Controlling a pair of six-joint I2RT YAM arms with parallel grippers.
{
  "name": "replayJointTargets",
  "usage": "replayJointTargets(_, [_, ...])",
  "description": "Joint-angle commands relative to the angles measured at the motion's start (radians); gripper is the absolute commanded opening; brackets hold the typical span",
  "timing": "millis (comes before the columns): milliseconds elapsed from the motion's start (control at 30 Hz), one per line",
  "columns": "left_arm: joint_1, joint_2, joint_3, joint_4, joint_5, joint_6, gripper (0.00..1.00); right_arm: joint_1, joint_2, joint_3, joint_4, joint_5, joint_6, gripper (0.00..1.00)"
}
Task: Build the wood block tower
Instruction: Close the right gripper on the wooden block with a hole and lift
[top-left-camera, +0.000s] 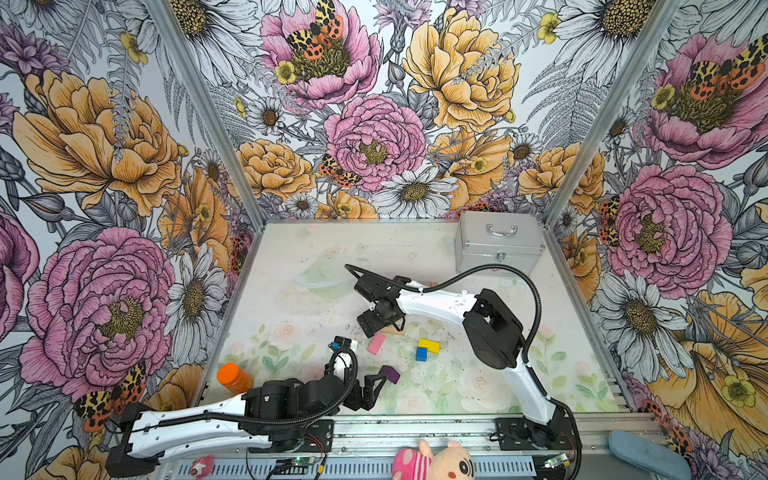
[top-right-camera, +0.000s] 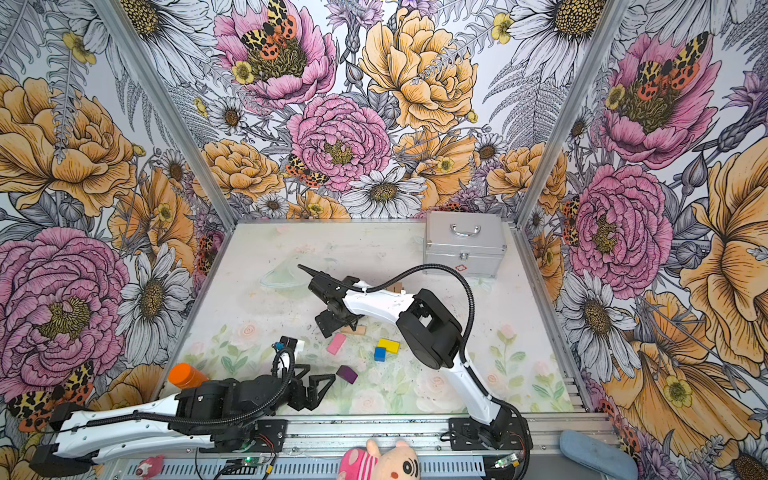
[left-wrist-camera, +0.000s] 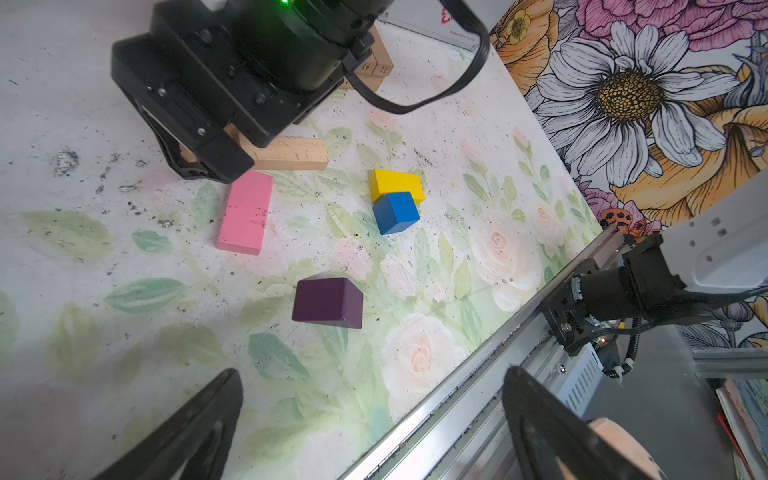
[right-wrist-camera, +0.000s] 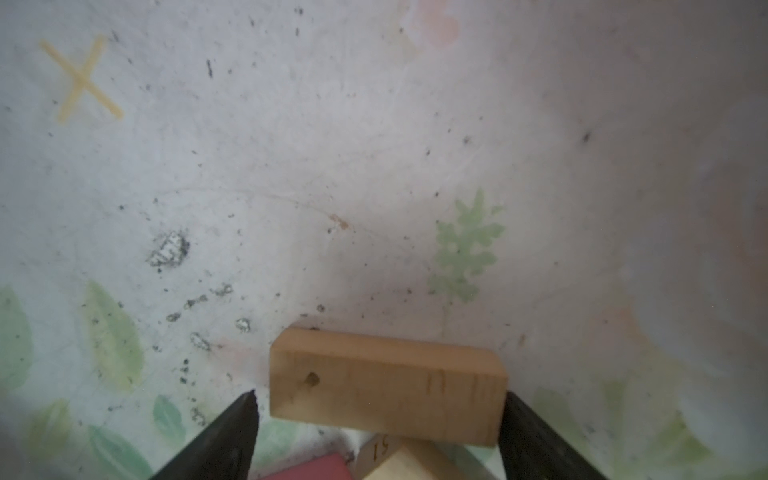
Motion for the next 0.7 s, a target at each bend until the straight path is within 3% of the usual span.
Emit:
replayJointTargets(0, [0.008,-0.023,0.012,-0.003,0.002,0.026,0.99,0.003,0.036,0.044,-0.023,0.049,0.02,0.9])
replayJointTargets(667, [0.01,-0.069,0.004,-0.012,0.007,0.052,0.99,0.002,0.076,0.089,-0.055,0.064,0.123,0.9])
